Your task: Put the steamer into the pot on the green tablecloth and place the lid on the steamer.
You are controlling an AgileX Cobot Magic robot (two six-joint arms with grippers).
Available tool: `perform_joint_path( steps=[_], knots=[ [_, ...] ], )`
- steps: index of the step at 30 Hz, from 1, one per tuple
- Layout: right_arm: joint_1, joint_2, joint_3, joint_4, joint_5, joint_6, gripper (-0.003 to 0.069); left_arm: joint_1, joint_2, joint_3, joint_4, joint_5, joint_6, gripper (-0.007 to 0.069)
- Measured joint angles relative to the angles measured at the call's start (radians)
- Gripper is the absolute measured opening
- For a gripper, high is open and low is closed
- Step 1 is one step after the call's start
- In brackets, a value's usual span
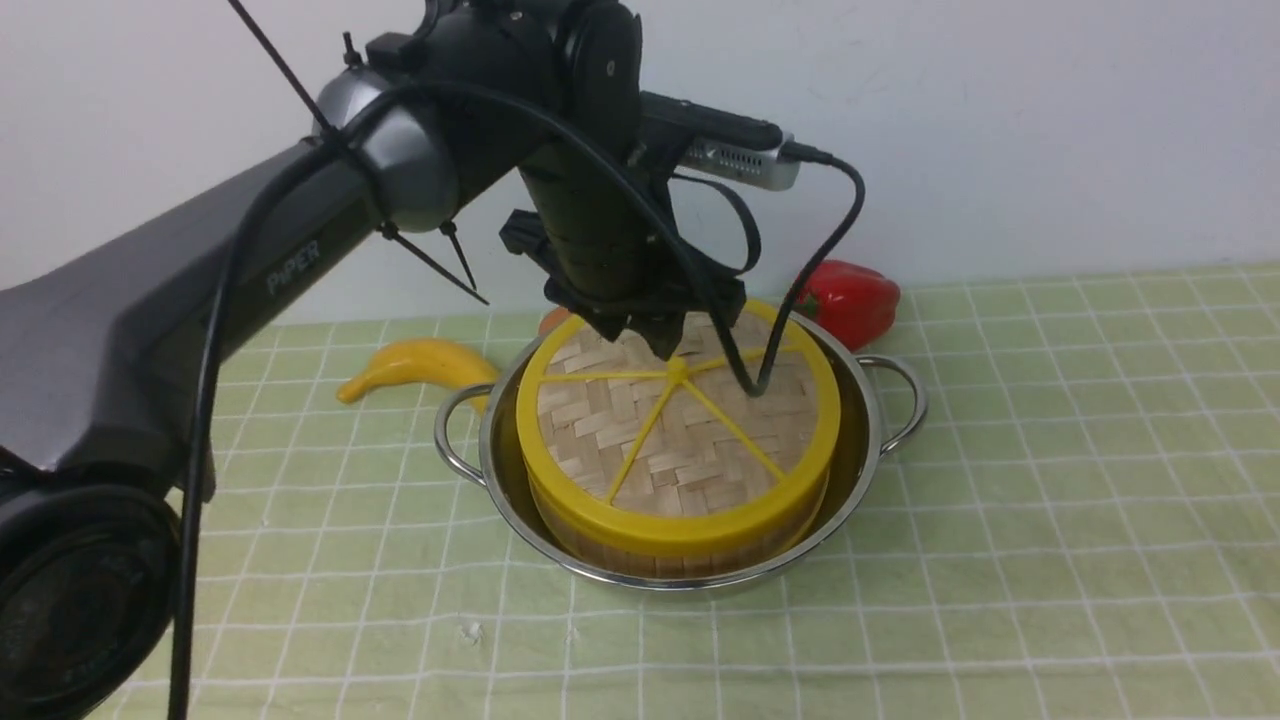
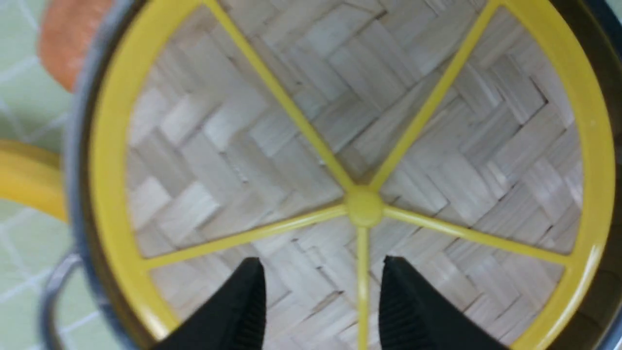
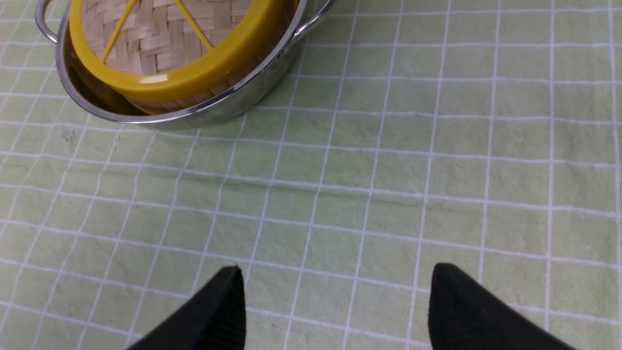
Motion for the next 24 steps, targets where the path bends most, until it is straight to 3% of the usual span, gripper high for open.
perform_joint_path(
  steps=[5,9,12,15,17,19,20,24],
  knots=[
    [0.0,0.0,0.0,0.0,-0.069,-0.022,0.0491,0.0,-0.096,0.0,0.05,0.005,0.006,0.0239],
    [0.0,0.0,0.0,-0.05,-0.195,-0.054,0.0463,0.0,-0.285,0.018,0.061,0.007,0.022,0.0046],
    [0.0,0.0,0.0,-0.117,-0.237,-0.059,0.0388,0.0,-0.396,0.065,0.083,0.007,0.042,-0.0018],
    [0.0,0.0,0.0,-0.177,-0.253,-0.062,0.0292,0.0,-0.497,0.146,0.109,0.007,0.049,-0.0023],
    [0.0,0.0,0.0,-0.229,-0.262,-0.064,0.0147,0.0,-0.626,0.293,0.127,-0.037,0.045,-0.0023],
    [0.0,0.0,0.0,-0.241,-0.265,-0.065,0.0087,0.0,-0.685,0.376,0.129,-0.086,0.037,-0.0023],
    [0.0,0.0,0.0,-0.257,-0.268,-0.067,0.0014,0.0,-0.752,0.495,0.129,-0.153,0.022,-0.0023],
    [0.0,0.0,0.0,-0.265,-0.285,-0.068,-0.0013,0.0,-0.907,0.754,0.104,-0.333,-0.009,-0.0022]
  ],
)
